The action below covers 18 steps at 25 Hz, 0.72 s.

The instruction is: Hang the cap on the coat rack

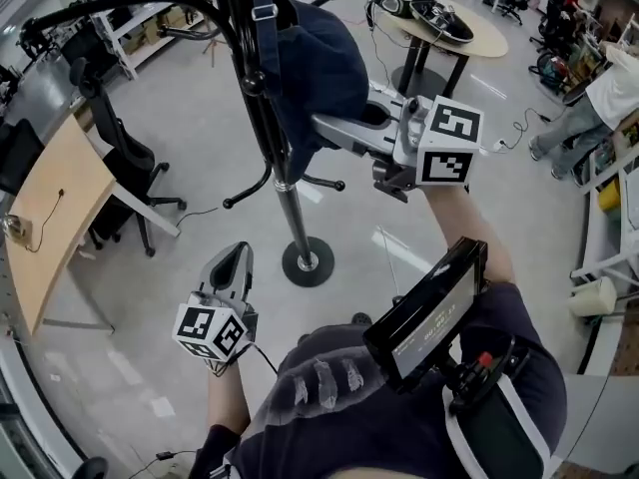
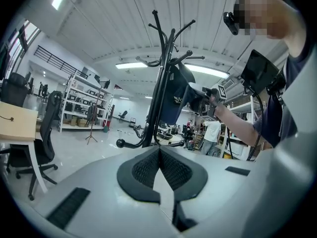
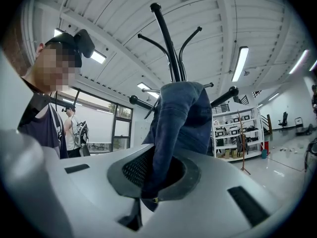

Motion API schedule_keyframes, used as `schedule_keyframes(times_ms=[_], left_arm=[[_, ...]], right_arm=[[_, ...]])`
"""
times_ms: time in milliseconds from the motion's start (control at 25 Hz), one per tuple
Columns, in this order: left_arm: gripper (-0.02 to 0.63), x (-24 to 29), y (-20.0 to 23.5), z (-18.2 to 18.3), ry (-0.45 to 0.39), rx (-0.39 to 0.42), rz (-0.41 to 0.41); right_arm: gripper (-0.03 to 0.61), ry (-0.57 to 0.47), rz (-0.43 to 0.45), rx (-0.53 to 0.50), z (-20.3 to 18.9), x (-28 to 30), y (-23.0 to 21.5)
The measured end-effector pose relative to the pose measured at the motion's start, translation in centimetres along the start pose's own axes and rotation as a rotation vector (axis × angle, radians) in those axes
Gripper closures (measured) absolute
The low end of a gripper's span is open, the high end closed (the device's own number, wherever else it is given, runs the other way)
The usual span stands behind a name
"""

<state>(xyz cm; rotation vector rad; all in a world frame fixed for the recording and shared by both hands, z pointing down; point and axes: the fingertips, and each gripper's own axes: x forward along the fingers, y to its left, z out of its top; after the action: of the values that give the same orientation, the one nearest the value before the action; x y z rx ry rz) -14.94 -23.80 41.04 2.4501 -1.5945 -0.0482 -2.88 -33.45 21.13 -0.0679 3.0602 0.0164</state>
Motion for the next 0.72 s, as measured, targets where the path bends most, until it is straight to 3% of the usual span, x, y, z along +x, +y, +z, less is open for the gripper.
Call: schedule_keyframes(times_ms=[320, 720], left_arm=[[0.607, -0.2, 0.3, -1.5, 0.029, -0.019, -0.025], [0.606, -0.6, 1.5, -0.7, 0.021, 0.0, -0.035]], right_arm=[[0.566, 0.021, -0.004, 0.011, -1.2, 1.2, -0.1], [0.566, 0.018, -0.052, 0.04, -2.4, 1.4, -1.0]])
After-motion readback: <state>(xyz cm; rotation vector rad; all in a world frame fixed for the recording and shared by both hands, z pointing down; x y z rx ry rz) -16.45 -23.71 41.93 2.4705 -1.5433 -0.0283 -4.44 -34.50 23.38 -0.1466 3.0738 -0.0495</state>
